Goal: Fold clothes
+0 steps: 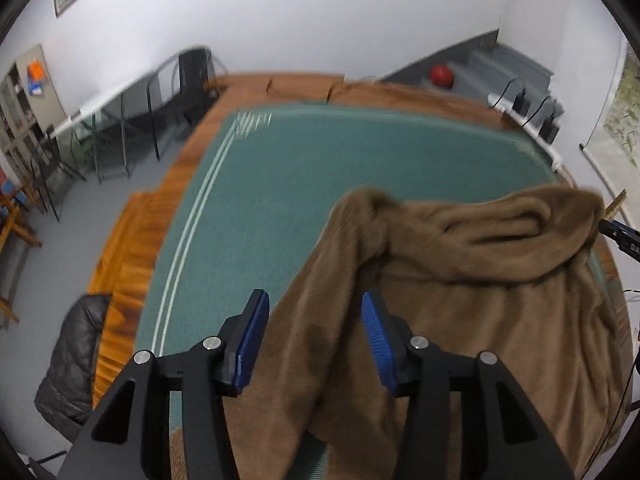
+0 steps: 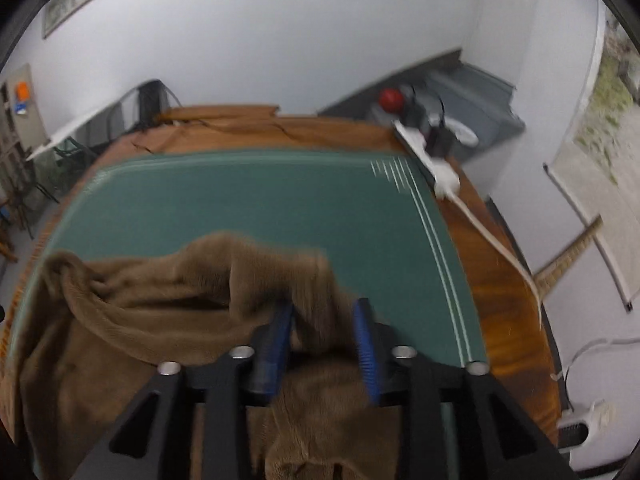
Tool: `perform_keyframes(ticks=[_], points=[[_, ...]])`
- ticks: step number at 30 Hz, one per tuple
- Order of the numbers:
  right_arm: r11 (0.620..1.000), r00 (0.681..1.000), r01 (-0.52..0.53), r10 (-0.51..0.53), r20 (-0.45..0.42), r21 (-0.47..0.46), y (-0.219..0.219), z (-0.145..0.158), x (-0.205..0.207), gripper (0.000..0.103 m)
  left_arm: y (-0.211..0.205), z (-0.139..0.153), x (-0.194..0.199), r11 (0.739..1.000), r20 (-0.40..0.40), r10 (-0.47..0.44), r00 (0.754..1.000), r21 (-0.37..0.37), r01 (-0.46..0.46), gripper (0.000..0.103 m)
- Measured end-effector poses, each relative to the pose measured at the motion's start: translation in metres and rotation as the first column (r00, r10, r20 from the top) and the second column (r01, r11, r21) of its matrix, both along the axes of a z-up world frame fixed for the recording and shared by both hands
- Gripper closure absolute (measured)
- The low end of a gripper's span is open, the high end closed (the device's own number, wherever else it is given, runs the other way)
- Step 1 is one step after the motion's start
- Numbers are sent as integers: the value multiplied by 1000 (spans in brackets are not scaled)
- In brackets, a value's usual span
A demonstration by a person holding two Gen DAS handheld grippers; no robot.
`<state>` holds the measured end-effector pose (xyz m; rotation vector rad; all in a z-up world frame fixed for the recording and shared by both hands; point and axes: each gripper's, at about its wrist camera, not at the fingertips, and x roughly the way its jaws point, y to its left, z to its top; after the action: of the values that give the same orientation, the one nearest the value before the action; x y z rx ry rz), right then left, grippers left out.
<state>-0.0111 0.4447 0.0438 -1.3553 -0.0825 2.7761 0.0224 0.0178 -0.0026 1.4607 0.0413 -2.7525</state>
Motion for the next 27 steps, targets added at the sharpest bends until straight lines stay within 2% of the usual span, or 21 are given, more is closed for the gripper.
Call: perform_keyframes(ticks=[3, 5, 7, 10, 11, 13, 15, 18, 20, 22, 23, 27], points=[[999, 999, 35, -35, 5, -28, 12, -5, -5, 46, -8, -15, -8, 1000, 20, 4, 1000, 8, -4, 47], [996, 1000, 14, -16, -19, -89, 10, 3, -4, 46, -13, -20, -13, 1000, 23, 0, 1000, 8, 0, 43], [990, 998, -38, 32, -48, -138, -3, 13, -12, 46, -17, -26, -18, 1000, 27, -10, 1000, 12, 9, 40], [965, 984, -175, 166, -61, -198, -38, 25, -26, 46, -17, -28, -18, 1000, 38, -18, 999, 17, 17, 39], [947, 976, -216, 208, -56, -237, -49, 25, -30, 46, -19, -28, -18, 1000, 41, -19, 999, 20, 18, 39], [886, 952, -298, 305, -39, -356, -74, 23, -42, 46, -22, -29, -18, 999, 47, -21, 999, 26, 20, 38], [835, 932, -336, 361, -28, -436, -99, 18, -56, 46, -24, -30, -18, 999, 52, -20, 998, 31, 18, 37], [793, 918, -334, 396, 15, -510, -130, 6, -72, 46, -30, -29, -15, 999, 52, -5, 999, 45, 2, 34], [731, 899, -311, 433, 61, -607, -146, -8, -82, 46, -37, -28, -13, 998, 53, 12, 999, 57, -15, 34], [652, 870, -267, 480, 113, -709, -161, -25, -94, 46, -44, -29, -11, 997, 56, 33, 998, 72, -37, 33], [626, 853, -250, 503, 138, -739, -169, -34, -98, 46, -48, -29, -9, 996, 58, 43, 997, 79, -47, 33], [647, 812, -224, 537, 227, -729, -200, -64, -113, 46, -59, -34, -2, 994, 64, 63, 996, 89, -68, 33]])
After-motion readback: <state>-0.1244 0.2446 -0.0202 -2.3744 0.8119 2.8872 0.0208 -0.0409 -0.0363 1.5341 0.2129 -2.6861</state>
